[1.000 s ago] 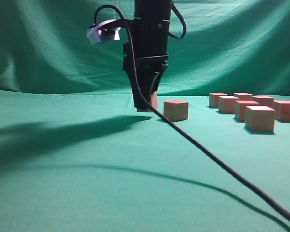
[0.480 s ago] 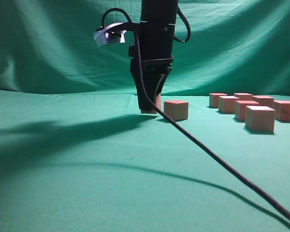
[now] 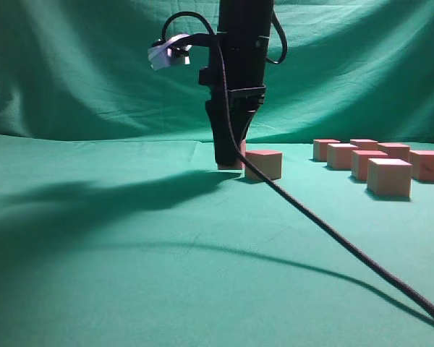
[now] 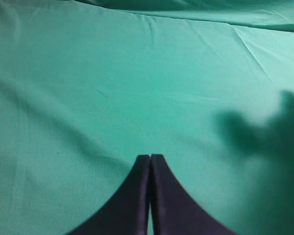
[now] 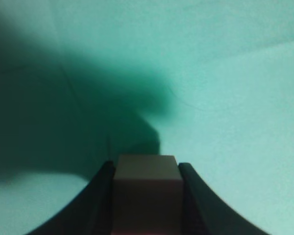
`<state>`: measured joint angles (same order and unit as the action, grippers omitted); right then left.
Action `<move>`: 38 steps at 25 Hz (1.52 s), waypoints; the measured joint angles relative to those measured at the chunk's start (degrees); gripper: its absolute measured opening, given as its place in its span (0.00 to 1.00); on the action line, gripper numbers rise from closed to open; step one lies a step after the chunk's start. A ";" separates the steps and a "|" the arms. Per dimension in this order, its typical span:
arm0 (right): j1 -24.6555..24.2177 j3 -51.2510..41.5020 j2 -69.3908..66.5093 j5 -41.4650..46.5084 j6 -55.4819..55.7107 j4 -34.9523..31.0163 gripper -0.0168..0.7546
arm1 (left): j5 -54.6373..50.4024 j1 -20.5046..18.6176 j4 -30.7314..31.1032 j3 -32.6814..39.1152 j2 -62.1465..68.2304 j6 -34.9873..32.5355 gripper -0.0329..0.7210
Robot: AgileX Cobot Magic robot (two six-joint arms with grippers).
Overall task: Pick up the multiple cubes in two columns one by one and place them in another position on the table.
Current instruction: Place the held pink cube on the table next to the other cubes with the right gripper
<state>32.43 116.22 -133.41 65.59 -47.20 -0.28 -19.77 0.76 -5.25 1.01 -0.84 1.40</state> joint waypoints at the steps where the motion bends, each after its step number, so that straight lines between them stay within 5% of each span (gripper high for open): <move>1: 0.00 0.00 0.00 0.00 0.00 -0.29 0.37 | 0.00 0.00 0.00 0.00 0.00 0.00 0.04; 21: 0.00 0.05 -1.14 -0.56 -0.83 -2.23 0.37 | 0.00 0.00 0.00 0.00 0.00 0.00 0.04; 28: 0.00 4.40 -1.73 0.21 5.84 -2.23 0.85 | 0.00 0.00 0.00 0.00 0.00 0.00 0.04; 38: 0.00 9.93 7.53 5.48 19.29 1.56 0.78 | 0.00 0.00 0.00 0.00 0.00 0.00 0.04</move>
<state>32.43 126.16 -125.88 71.07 -27.91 1.28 -19.77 0.76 -5.25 1.01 -0.84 1.40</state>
